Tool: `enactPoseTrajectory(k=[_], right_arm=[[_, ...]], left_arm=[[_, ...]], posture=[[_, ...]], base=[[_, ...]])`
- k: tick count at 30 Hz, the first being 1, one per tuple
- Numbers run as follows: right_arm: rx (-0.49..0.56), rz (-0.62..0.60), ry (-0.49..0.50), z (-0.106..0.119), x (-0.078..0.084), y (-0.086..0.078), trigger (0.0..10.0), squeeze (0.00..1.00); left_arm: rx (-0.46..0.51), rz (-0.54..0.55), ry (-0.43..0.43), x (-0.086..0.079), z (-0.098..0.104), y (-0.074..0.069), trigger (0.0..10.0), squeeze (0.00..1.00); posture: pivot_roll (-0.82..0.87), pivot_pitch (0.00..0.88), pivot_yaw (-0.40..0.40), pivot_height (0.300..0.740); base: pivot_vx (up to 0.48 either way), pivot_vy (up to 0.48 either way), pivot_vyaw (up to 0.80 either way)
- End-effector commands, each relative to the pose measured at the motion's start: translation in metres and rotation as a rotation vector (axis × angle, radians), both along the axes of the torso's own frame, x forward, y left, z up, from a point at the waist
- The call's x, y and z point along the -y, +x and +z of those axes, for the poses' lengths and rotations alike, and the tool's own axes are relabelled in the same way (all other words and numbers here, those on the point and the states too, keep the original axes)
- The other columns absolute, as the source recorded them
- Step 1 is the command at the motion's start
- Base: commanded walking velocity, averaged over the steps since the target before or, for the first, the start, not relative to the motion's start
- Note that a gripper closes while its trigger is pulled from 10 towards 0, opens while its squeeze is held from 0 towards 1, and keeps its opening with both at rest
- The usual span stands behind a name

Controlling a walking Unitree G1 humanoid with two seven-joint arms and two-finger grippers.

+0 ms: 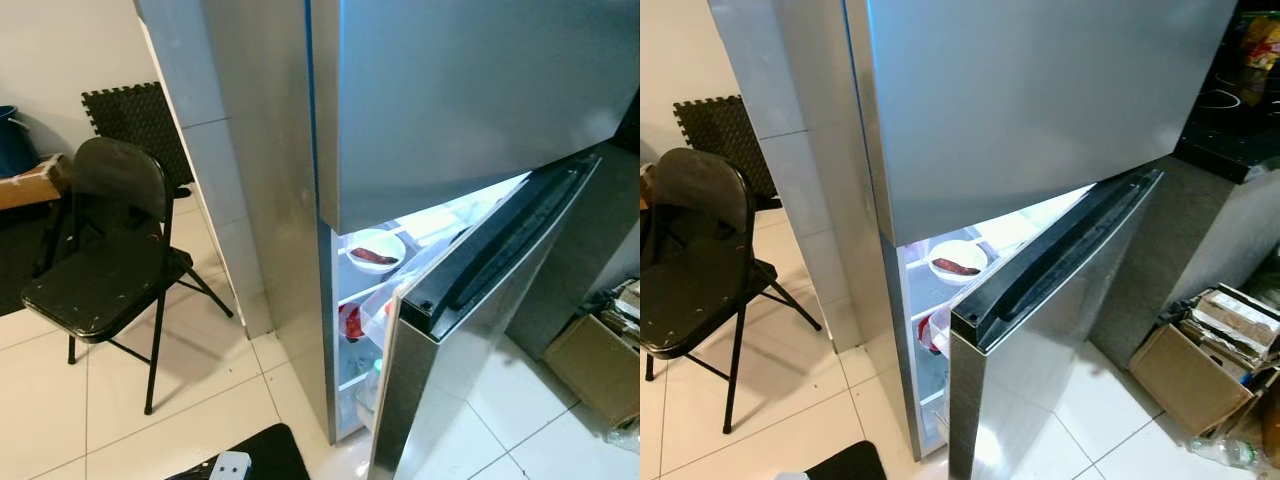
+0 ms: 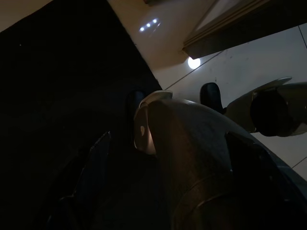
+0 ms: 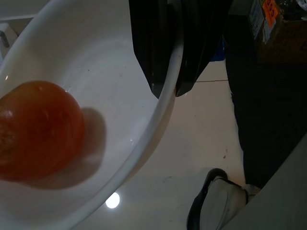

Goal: Restocking fridge

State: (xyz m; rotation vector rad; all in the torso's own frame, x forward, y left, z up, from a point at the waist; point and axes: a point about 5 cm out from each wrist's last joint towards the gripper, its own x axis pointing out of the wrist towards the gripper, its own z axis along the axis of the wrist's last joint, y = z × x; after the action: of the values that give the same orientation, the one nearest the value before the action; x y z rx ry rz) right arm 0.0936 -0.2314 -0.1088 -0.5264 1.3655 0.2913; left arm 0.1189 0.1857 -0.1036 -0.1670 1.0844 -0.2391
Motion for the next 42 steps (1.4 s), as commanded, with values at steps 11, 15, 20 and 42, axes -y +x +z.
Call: enactPoseTrajectory(k=[11,15,20,42], right_arm=[[-0.007,-0.005,-0.022,0.003,0.017,-0.007,10.0,0.0],[-0.01,-0.004,-0.026,0.003,0.02,-0.009,10.0,0.0],[-0.009,0.001,-0.02,0.002,0.014,-0.008,10.0,0.0],[-0.007,-0.001,-0.004,-0.001,0.003,-0.006,10.0,0.0]], left_arm=[[-0.016,-0.02,0.018,0.003,-0.002,-0.002,10.0,0.0],[-0.021,-0.029,0.021,0.004,-0.003,-0.005,10.0,0.0],[-0.022,-0.029,0.02,0.004,-0.003,-0.006,10.0,0.0],[-0.022,-0.049,0.014,0.01,-0.004,-0.008,10.0,0.0]], posture=[[0.01,0.0,-0.036,0.74],[0.01,0.0,-0.037,0.74],[0.01,0.0,-0.038,0.74],[0.0,0.0,-0.036,0.74]], base=[[-0.169,0.0,0.0],[-0.328,0.0,0.0],[-0.333,0.0,0.0],[-0.329,0.0,0.0]])
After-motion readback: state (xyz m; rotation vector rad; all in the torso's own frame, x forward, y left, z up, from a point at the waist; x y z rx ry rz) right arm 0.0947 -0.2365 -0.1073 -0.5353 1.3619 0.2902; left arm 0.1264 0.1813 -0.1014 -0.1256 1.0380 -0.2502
